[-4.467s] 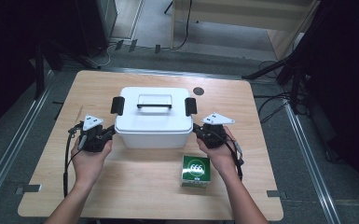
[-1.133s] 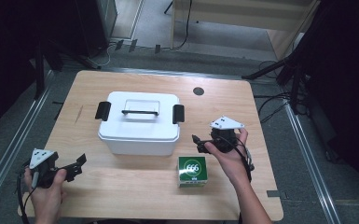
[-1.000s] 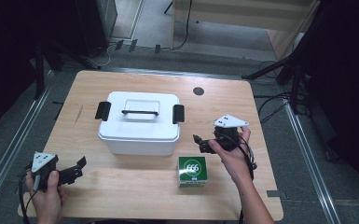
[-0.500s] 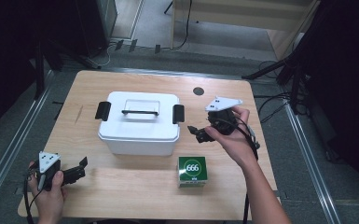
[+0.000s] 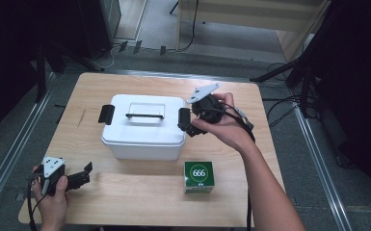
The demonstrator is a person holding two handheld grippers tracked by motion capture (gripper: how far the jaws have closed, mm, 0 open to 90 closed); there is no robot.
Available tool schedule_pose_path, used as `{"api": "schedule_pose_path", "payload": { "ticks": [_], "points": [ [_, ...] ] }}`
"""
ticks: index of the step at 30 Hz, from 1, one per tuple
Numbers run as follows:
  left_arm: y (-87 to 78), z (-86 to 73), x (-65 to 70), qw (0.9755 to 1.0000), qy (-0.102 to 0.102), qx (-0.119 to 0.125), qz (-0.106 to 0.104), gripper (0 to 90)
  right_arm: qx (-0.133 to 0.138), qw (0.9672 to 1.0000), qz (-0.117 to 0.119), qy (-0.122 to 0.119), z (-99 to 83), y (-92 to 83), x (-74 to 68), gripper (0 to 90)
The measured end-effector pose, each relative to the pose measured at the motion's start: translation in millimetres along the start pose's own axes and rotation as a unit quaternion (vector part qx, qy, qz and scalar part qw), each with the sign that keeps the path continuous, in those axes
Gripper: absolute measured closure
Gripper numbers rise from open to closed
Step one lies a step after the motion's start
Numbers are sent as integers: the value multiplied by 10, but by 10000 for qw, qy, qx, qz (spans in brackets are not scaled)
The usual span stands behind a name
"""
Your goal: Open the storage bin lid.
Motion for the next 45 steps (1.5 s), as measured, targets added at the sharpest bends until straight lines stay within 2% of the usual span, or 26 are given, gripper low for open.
{"api": "schedule_pose_path", "payload": {
  "ticks": [5, 7, 11, 17, 19, 20, 21, 22, 27, 32, 35, 36, 37, 38, 39, 45],
  "points": [
    [-1, -2, 2, 10000, 28, -16, -18, 0, -94, 9997, 119, -189, 124, 55, -19, 133],
    [1, -3, -3, 10000, 19, -21, -37, 0, -186, 9989, 213, -362, 190, 93, -32, 123],
    [6, -2, -1, 10000, 2, -12, -43, 0, -328, 9979, 251, -496, 240, 133, -33, 122],
    [9, -3, 1, 10000, 12, -27, -51, 0, -685, 9936, 458, -772, 348, 192, -52, 125],
    [8, -3, 2, 10000, 15, -34, -48, 0, -742, 9927, 473, -830, 360, 208, -52, 126],
    [8, -4, 2, 10000, 24, -44, -46, 0, -889, 9909, 478, -893, 381, 237, -60, 130],
    [8, -4, 2, 10000, 24, -44, -46, 0, -889, 9909, 478, -893, 381, 237, -60, 130],
    [9, -3, 2, 10000, 10, -50, -46, 0, -1025, 9892, 491, -927, 406, 273, -74, 144],
    [12, -3, 1, 10000, -2, -52, -45, 0, -1087, 9873, 522, -1031, 472, 374, -105, 241],
    [12, -2, -3, 10000, -1, -65, -61, 0, -1172, 9836, 545, -1258, 549, 454, -149, 362],
    [12, -2, 0, 10000, -4, -71, -56, 0, -1227, 9822, 547, -1315, 580, 470, -169, 399],
    [12, -2, 1, 10000, 5, -74, -52, 0, -1276, 9812, 540, -1345, 619, 478, -190, 451],
    [12, -2, 1, 10000, 5, -74, -52, 0, -1276, 9812, 540, -1345, 619, 478, -190, 451],
    [11, -2, 2, 10000, 6, -61, -47, 0, -1295, 9795, 594, -1423, 671, 488, -206, 486],
    [11, -2, 1, 10000, 9, -54, -43, 0, -1318, 9792, 584, -1428, 687, 488, -216, 507],
    [4, 0, -4, 10000, 8, -13, -26, 0, -1404, 9755, 600, -1586, 830, 521, -266, 586]
  ]
}}
Point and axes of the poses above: each handheld gripper's, and its own axes: y roughly forward along the jaws, z roughly out of its top, x roughly to its right, the point moved 2 cm from there along y, roughly forward along the jaws
